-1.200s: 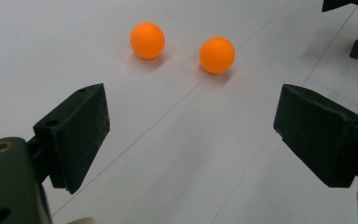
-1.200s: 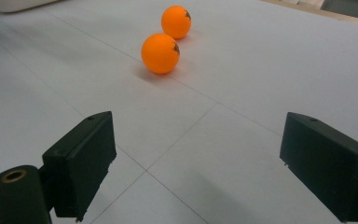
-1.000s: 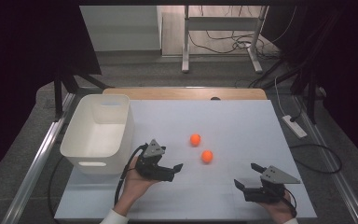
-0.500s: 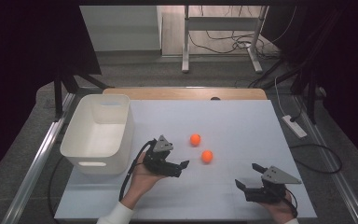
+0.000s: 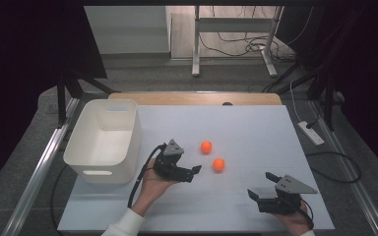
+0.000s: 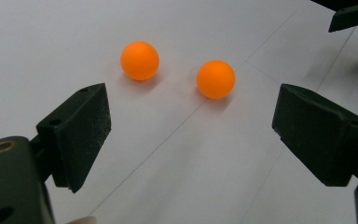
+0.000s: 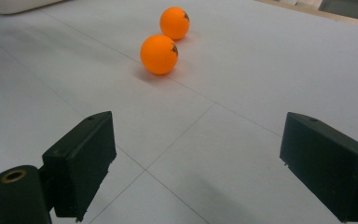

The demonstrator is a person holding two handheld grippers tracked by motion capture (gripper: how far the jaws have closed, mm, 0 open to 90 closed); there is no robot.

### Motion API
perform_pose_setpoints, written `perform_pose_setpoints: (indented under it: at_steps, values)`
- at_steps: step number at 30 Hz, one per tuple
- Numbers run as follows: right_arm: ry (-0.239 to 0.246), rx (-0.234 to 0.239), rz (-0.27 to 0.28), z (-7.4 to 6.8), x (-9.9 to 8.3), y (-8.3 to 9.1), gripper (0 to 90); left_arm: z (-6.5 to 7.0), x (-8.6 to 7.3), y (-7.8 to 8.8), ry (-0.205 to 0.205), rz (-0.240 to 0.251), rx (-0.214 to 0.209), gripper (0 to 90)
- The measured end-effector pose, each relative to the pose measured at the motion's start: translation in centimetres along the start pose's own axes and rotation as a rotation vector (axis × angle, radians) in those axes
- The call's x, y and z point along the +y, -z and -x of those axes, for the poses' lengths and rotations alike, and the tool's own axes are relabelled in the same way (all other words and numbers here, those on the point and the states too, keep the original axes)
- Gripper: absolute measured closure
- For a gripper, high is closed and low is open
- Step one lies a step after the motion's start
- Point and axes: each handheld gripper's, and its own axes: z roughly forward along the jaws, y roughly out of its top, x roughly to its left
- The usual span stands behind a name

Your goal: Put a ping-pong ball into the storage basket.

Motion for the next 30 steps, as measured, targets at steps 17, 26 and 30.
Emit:
perform_pose_setpoints:
  at_steps: [17,26,30]
  values:
    - [-0.007,0.001,-0.002,0.0,0.0,0.0,10.1,0.0,2.0,-2.2,-0.032,-0.036,0.001,12.5]
    - [-0.012,0.002,-0.001,0.0,-0.1,-0.1,10.1,0.0,3.0,-2.9,-0.042,-0.048,0.002,12.6]
    - [-0.012,0.0,-0.002,0.1,-0.1,-0.1,10.1,-0.4,3.4,-3.4,-0.028,-0.052,-0.002,12.6]
